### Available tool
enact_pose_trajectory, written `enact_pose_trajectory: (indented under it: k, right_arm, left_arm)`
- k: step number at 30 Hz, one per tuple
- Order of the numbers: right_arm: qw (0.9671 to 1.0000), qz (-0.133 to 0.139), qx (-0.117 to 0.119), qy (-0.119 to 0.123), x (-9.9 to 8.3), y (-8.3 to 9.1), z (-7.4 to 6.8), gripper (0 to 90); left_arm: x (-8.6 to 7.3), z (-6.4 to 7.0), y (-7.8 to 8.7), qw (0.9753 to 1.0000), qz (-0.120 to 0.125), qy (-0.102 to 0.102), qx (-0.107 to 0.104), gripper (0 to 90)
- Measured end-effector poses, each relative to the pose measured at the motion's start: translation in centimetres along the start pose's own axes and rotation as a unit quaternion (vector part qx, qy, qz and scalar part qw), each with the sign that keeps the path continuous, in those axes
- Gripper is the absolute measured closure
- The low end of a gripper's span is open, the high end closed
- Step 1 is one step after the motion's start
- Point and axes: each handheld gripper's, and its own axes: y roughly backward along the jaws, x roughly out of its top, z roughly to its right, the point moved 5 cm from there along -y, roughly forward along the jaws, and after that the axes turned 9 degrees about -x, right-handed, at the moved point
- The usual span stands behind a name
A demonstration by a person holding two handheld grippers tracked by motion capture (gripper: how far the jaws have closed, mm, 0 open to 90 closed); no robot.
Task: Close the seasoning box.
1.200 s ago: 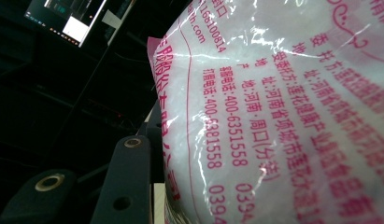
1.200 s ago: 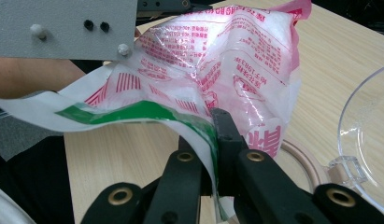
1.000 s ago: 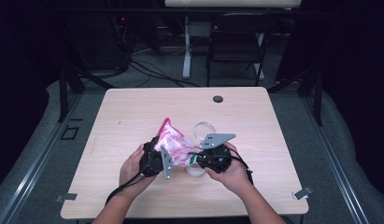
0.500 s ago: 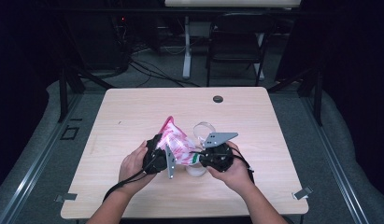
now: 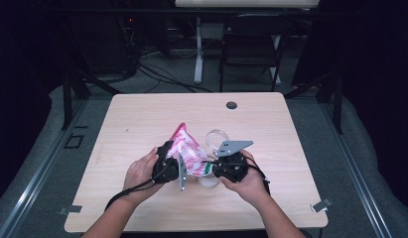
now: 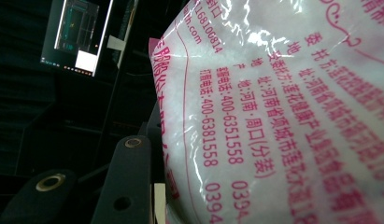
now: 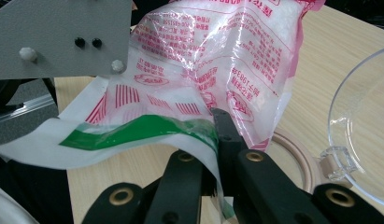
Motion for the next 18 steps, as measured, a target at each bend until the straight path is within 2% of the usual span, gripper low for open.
enact_pose_trajectory:
  k: [5,18]
  right_arm:
    - [1.0000,0.000,0.000,0.000,-0.01,0.07,0.07,90.0]
    - [1.0000,-0.001,-0.003,0.002,0.00,0.04,-0.01,90.0]
  left_arm:
    - [0.17,-0.13,0.09,0.9999,-0.002,-0.014,0.005,61.5]
    - [0.23,-0.10,0.37,0.9992,-0.009,-0.034,0.018,61.6]
